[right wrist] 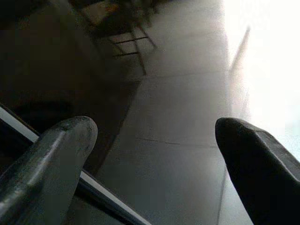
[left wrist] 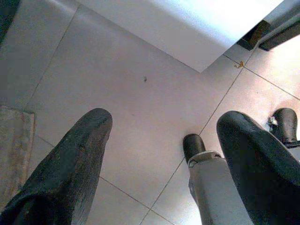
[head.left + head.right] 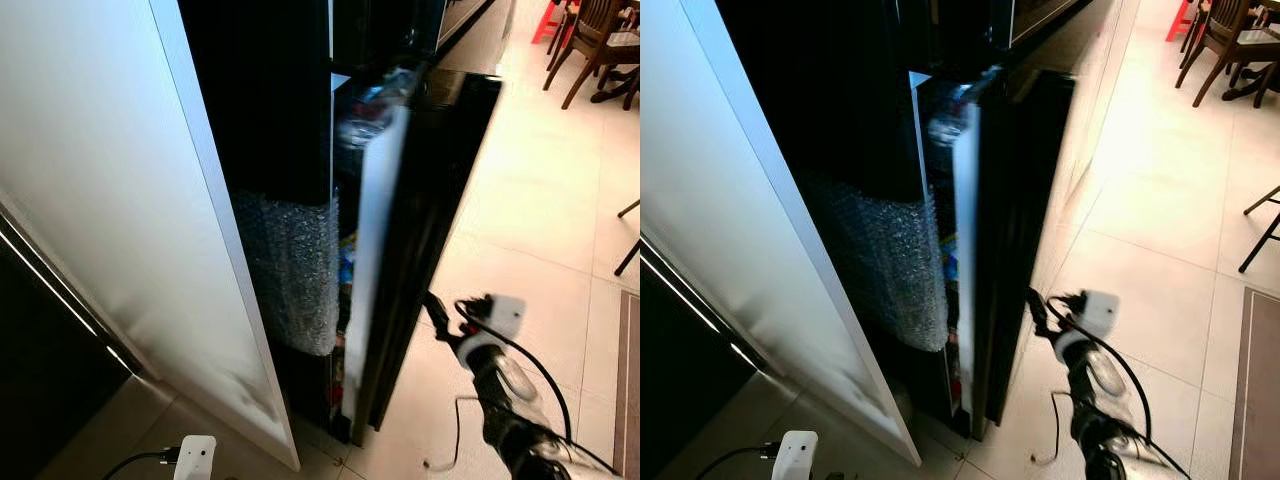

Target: Restocking fridge

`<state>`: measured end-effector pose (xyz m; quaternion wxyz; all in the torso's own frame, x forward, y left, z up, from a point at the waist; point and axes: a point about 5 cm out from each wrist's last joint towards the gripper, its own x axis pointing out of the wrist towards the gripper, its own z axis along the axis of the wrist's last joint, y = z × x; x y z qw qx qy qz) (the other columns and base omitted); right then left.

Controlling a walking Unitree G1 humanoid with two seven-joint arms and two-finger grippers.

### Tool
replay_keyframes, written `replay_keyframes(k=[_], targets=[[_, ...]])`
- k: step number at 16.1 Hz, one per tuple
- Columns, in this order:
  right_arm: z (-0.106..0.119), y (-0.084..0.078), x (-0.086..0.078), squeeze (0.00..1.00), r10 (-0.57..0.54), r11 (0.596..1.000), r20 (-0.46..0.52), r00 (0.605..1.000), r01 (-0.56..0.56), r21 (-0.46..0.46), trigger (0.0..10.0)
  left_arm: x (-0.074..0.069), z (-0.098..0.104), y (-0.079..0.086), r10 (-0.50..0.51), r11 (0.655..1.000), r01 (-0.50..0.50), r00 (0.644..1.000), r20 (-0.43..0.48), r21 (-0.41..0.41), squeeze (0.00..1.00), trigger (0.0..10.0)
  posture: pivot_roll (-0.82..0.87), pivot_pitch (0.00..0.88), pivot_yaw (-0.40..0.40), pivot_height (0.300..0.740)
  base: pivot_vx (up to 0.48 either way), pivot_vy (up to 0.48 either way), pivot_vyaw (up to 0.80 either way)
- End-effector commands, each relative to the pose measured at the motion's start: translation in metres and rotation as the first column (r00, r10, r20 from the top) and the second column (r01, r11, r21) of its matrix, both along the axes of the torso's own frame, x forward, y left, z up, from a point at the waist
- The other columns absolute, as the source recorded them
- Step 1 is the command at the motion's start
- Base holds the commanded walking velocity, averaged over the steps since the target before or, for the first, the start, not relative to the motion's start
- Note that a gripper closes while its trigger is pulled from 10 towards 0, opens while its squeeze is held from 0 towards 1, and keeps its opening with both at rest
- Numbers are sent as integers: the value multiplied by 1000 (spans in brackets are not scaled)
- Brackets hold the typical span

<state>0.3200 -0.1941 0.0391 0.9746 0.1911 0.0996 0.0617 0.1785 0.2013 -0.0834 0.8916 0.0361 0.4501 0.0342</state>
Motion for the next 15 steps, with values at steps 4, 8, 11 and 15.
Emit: replay_keyframes(k=[4, 8, 11, 15], targets=[[24, 27, 22, 0, 149, 988, 65, 987, -151, 26, 10000, -4, -2, 1, -6, 1000, 6, 1000, -12, 7, 0, 10000, -100, 0, 36, 740, 0, 0, 0], [29, 38, 26, 0, 219, 975, 65, 973, -222, 29, 10000, -4, -2, 0, 3, 1000, -3, 1000, -10, 2, 0, 10000, -93, 0, 25, 740, 0, 0, 0], [30, 43, 27, 0, 262, 963, 67, 963, -265, 41, 10000, -4, -2, 0, 9, 1000, -9, 1000, -6, 1, 0, 10000, -87, 0, 22, 740, 0, 0, 0], [40, 53, 33, 0, 285, 956, 92, 954, -290, 52, 10000, -4, -2, 2, 11, 1000, -11, 1000, -9, 3, 0, 10000, -88, 0, 23, 740, 0, 0, 0]])
